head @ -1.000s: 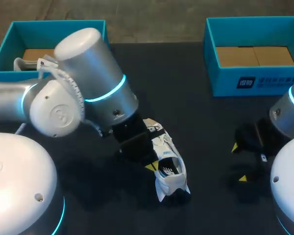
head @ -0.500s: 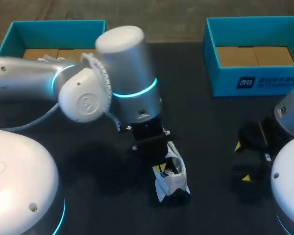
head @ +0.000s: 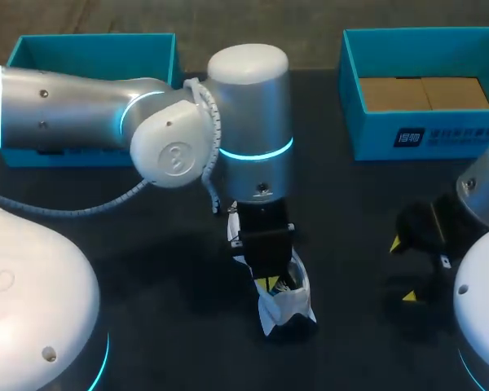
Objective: Take the shoe out of the shoebox, open the shoe tongue, remove and reinsert the insole, then place the shoe into the shoebox
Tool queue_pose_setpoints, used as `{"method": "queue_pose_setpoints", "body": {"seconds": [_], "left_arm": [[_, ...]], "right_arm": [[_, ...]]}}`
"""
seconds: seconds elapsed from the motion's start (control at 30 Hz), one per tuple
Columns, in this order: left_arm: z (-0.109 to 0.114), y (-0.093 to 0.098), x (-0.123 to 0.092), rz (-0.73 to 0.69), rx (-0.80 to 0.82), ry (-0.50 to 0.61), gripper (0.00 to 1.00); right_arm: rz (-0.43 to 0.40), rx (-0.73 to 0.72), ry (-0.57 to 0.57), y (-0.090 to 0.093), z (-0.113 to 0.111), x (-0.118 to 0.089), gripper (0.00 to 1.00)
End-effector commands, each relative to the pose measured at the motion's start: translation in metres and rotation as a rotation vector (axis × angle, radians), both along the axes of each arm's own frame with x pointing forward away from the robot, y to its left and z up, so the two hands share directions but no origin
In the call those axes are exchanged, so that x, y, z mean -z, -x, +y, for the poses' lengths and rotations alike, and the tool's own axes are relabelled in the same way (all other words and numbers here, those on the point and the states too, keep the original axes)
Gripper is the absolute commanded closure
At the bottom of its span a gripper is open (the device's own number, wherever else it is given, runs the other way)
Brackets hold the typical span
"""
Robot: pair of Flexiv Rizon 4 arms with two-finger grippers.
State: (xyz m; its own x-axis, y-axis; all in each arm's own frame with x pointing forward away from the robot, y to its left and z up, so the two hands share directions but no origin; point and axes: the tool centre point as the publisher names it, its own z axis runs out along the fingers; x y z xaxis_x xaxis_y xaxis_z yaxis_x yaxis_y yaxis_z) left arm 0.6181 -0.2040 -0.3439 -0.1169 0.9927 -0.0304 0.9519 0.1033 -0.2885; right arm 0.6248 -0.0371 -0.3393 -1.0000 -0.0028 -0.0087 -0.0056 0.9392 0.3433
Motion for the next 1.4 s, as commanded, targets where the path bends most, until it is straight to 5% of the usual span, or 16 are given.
{"method": "queue_pose_setpoints", "body": {"seconds": [0.03,1.17,1.4], "left_arm": [[-0.001,0.002,0.003,-0.009,0.007,-0.024,1.0],[-0.007,0.003,0.062,-0.063,-0.065,-0.008,1.0],[-0.013,-0.01,0.044,-0.118,-0.114,0.072,1.0]], "right_arm": [[-0.002,0.002,0.003,0.002,0.0,0.0,0.0],[-0.002,0.002,0.003,0.002,0.0,0.0,0.0],[-0.002,0.002,0.003,0.002,0.0,0.0,0.0]]}}
